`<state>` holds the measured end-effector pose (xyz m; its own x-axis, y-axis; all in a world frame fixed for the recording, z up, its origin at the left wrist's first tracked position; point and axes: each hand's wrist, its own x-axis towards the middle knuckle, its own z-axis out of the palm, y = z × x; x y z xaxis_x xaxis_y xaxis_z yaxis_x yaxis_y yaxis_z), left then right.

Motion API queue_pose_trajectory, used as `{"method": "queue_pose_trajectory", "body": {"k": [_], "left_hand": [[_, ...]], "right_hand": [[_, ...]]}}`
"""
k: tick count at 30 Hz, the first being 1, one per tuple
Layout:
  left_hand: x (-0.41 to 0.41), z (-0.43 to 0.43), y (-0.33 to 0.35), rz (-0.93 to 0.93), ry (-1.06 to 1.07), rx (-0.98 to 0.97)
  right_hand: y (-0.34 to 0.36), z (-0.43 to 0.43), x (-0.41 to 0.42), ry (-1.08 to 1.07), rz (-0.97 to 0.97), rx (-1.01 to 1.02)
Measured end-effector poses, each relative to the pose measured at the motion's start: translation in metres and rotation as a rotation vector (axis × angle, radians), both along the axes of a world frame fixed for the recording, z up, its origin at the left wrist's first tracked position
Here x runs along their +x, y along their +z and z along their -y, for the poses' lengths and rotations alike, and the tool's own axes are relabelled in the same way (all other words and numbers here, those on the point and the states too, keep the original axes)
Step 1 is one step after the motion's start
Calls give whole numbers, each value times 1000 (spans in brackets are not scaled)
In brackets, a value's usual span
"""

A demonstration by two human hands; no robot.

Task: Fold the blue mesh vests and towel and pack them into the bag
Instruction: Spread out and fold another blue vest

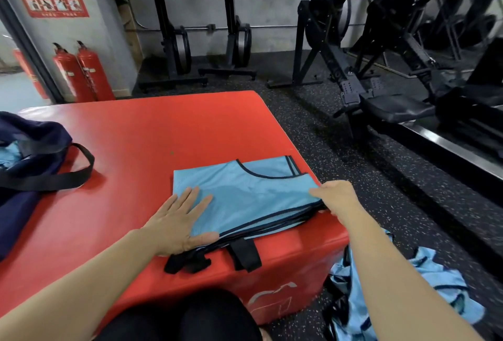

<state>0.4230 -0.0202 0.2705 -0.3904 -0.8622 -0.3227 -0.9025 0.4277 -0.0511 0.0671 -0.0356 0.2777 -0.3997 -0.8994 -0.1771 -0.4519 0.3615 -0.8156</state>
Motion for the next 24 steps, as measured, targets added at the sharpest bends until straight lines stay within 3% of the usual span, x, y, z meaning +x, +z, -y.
{"method": "queue_pose_trajectory", "body": {"k": [6, 11, 15, 17, 20, 24], "left_hand": [[-2, 2, 6, 102, -3, 24], [-5, 9, 21, 81, 1, 43], [-24, 24, 29, -63, 59, -18], [-40, 28, 27, -84, 54, -38], [-60, 36, 20, -74, 21, -45], [-75, 59, 13, -103, 55, -47]], "right_hand": [[7, -13, 3, 14, -245, 129], [21, -15, 6, -16, -428, 206], [29, -14, 33, 6, -856, -39], [29, -10, 60, 212, -1008, -169], [14, -6, 86, 600, -1024, -57], [-17, -8, 69, 584, -940, 95]]}}
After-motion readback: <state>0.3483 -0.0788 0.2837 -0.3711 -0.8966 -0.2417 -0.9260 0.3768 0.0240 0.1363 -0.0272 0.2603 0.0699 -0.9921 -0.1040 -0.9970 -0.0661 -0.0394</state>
